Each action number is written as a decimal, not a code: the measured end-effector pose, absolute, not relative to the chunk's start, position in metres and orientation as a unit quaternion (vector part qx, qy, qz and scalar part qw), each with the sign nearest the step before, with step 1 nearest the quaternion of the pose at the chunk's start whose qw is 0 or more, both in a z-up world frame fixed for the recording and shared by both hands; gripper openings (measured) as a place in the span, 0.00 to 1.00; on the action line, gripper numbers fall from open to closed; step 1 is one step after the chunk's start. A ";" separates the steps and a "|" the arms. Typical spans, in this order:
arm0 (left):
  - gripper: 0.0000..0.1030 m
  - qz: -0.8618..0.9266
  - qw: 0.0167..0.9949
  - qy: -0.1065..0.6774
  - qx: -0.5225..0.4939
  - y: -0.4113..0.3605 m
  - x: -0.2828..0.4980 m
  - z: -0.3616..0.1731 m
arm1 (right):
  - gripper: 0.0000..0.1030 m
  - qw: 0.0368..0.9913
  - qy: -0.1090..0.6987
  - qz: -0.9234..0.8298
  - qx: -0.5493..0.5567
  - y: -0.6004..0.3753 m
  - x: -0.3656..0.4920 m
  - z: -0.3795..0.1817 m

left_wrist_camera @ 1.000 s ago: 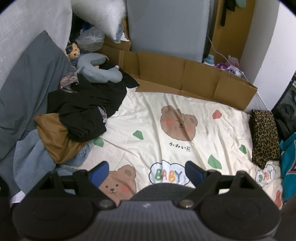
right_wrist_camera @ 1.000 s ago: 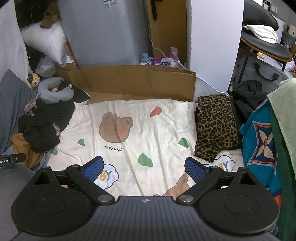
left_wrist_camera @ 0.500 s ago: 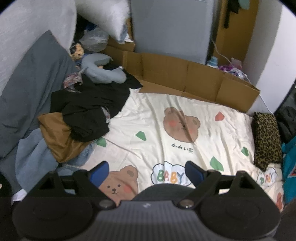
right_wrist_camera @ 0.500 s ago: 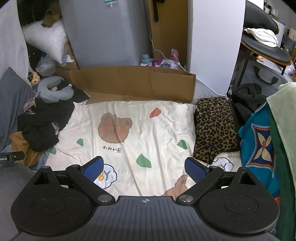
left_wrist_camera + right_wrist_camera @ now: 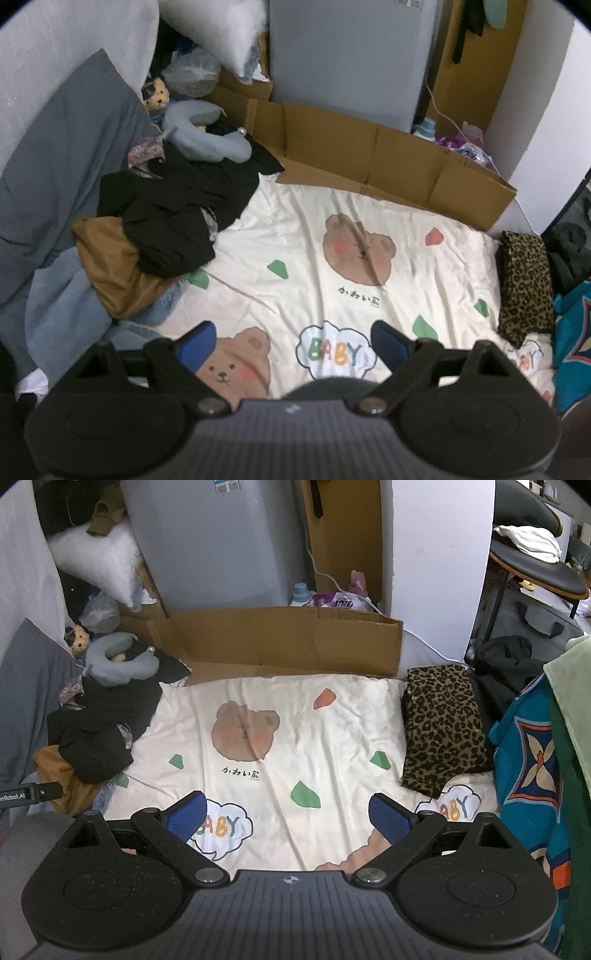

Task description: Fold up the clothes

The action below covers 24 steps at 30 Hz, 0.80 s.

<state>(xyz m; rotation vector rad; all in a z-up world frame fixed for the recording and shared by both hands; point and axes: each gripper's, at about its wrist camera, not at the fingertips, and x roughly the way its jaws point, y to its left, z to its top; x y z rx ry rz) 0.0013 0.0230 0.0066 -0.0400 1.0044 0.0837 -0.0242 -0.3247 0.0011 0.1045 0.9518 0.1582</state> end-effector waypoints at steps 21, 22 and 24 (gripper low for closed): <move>0.90 0.010 0.884 0.466 -0.020 0.068 0.048 0.004 | 0.95 0.894 0.440 0.071 0.056 -0.303 0.021 -0.001; 0.90 0.012 0.884 0.467 -0.022 0.071 0.049 0.003 | 0.95 0.895 0.437 0.070 0.056 -0.301 0.023 -0.002; 0.90 0.020 0.885 0.465 -0.018 0.077 0.055 0.001 | 0.95 0.897 0.432 0.072 0.055 -0.295 0.028 -0.004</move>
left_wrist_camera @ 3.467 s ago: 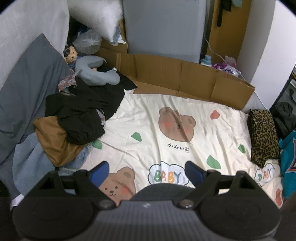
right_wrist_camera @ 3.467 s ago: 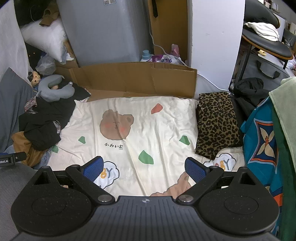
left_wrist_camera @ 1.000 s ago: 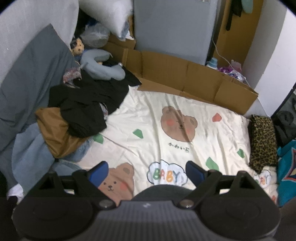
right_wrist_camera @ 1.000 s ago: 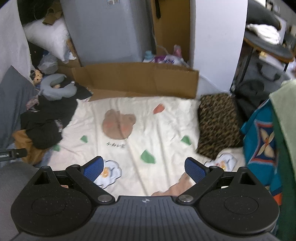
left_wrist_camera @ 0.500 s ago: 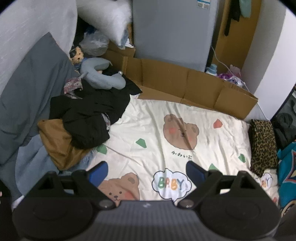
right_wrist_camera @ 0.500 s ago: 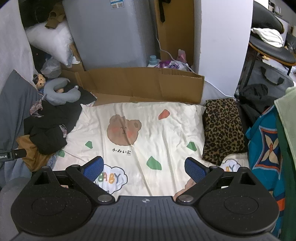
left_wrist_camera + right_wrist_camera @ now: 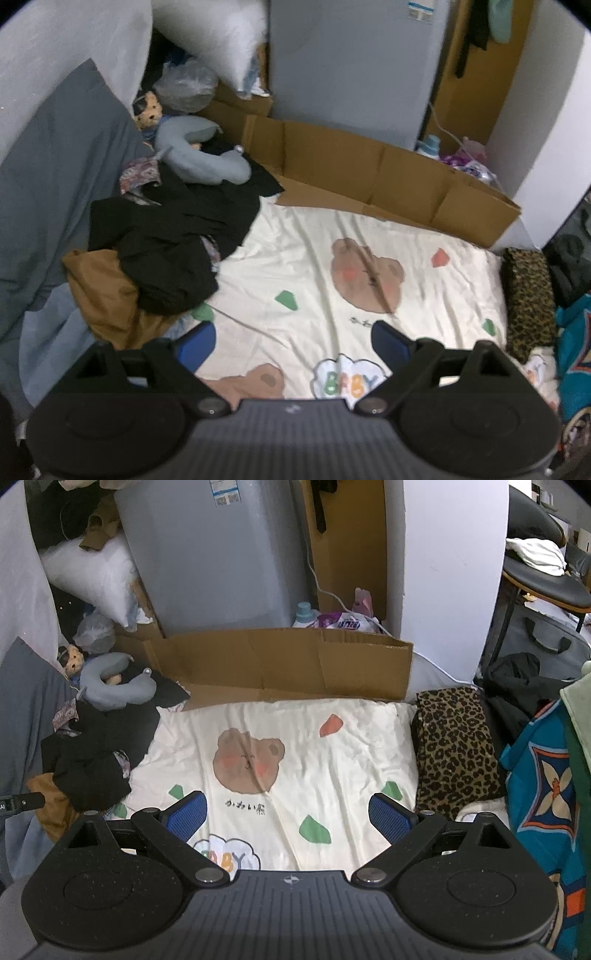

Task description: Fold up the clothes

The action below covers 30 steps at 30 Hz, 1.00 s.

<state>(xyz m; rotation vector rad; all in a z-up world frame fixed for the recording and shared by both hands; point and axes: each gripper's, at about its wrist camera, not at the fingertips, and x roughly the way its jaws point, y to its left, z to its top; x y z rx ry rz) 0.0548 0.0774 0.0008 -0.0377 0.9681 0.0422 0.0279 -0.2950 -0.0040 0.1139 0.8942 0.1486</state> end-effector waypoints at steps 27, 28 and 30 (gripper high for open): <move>0.89 0.065 0.893 0.444 -0.030 0.158 0.103 -0.065 | 0.95 0.918 0.389 0.077 0.025 -0.239 0.082 -0.072; 0.89 0.068 0.892 0.445 -0.031 0.161 0.104 -0.069 | 0.95 0.917 0.390 0.081 0.027 -0.238 0.085 -0.076; 0.89 0.073 0.892 0.446 -0.030 0.166 0.106 -0.077 | 0.95 0.912 0.397 0.094 0.034 -0.234 0.089 -0.083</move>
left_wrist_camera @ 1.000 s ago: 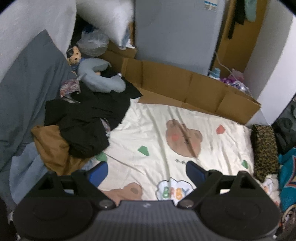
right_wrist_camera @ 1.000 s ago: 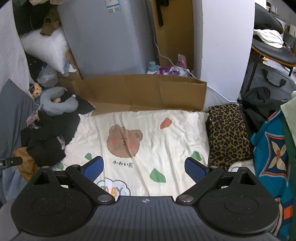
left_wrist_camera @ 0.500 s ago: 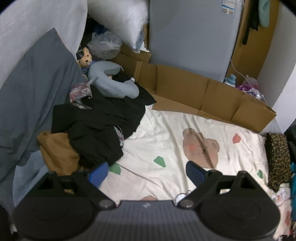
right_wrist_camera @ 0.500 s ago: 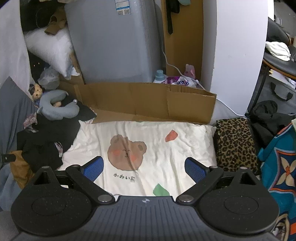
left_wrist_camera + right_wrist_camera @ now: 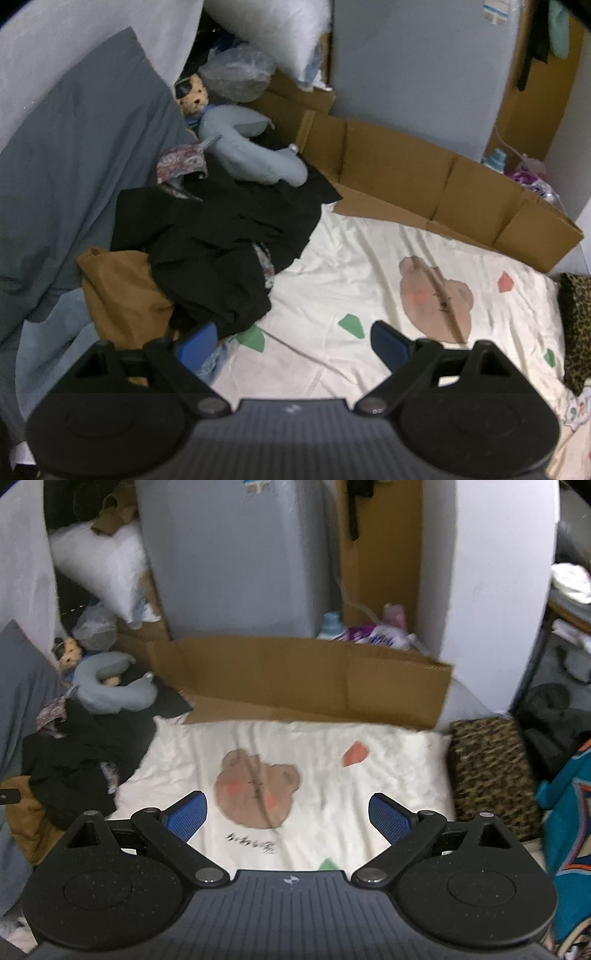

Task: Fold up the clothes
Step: 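Move the left tool to the clothes pile and grasp the black knit garment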

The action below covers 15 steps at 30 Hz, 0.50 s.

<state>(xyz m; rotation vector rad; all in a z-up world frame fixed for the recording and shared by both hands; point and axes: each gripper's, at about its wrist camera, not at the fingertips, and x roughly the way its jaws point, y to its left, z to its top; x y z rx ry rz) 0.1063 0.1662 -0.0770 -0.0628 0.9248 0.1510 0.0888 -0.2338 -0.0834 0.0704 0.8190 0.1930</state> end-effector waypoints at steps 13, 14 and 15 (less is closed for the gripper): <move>0.89 0.076 0.889 0.450 -0.037 0.200 0.125 -0.135 | 0.95 0.905 0.402 0.140 0.019 -0.194 0.106 -0.136; 0.89 0.077 0.888 0.451 -0.040 0.203 0.126 -0.140 | 0.95 0.905 0.399 0.145 0.013 -0.191 0.106 -0.140; 0.89 0.078 0.887 0.453 -0.041 0.205 0.128 -0.145 | 0.95 0.906 0.395 0.150 0.008 -0.187 0.107 -0.144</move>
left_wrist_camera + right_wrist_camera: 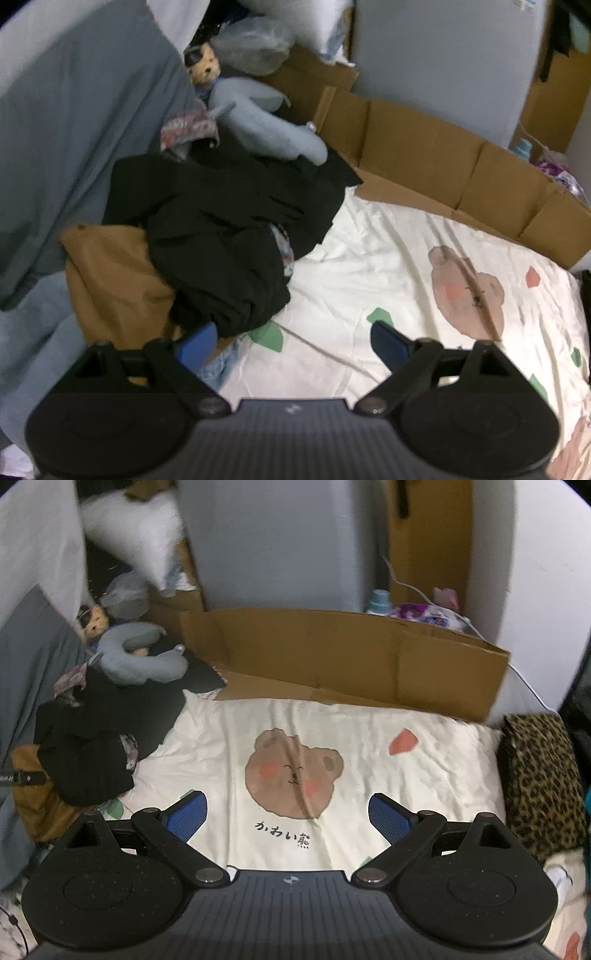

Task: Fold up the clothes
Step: 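Move the left tool to the clothes pile and grasp the black knit garment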

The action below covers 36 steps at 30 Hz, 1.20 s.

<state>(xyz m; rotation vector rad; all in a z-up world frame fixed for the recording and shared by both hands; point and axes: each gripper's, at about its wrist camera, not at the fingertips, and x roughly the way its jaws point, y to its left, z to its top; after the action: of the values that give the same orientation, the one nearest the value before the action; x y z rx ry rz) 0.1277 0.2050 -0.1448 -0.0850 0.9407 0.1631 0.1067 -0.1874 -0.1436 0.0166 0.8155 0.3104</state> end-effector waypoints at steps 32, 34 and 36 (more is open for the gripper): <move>0.80 0.150 0.907 0.380 -0.105 0.271 0.151 -0.246 | 0.95 0.857 0.456 0.239 -0.018 -0.084 0.123 -0.283; 0.80 0.151 0.910 0.371 -0.110 0.275 0.155 -0.250 | 0.95 0.855 0.458 0.243 -0.016 -0.082 0.123 -0.285; 0.80 0.148 0.914 0.361 -0.109 0.278 0.160 -0.254 | 0.95 0.851 0.462 0.248 -0.013 -0.080 0.122 -0.286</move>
<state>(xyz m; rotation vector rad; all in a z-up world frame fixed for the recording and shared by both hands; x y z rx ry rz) 0.1604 0.2778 -0.2542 -0.2248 0.7444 0.3051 0.1220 -0.0796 -0.2862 -0.0273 0.9737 0.5216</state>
